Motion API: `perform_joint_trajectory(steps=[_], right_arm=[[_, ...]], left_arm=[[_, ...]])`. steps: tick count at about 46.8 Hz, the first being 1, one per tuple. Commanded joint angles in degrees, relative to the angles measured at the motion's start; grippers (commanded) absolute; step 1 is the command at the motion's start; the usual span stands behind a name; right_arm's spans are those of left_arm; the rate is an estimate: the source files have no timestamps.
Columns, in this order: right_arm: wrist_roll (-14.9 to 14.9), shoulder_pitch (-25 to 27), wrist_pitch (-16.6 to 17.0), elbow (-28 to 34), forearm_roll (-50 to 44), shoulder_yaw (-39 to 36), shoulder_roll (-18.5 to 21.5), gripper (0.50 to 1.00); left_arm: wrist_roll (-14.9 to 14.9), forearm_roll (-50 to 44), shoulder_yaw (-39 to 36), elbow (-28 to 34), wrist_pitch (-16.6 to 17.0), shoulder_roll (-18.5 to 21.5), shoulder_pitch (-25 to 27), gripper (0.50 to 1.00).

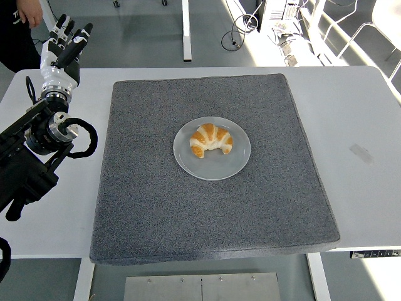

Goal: Place the bread on the plate

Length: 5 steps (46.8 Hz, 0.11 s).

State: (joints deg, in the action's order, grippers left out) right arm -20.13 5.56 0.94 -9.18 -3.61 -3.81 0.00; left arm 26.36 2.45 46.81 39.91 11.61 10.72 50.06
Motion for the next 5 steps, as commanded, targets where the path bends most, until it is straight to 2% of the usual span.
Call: perform_joint_trajectory(steps=[1, 5], right_arm=[[0.0, -0.02, 0.02, -0.05, 0.0, -0.06, 0.0, 1.0], [0.0, -0.02, 0.02, 0.04, 0.0, 0.12, 0.0, 1.0]], left_arm=[[0.01, 0.01, -0.05, -0.01, -0.01, 0.0, 0.13, 0.883], [0.01, 0.01, -0.14, -0.01, -0.01, 0.0, 0.22, 0.884]])
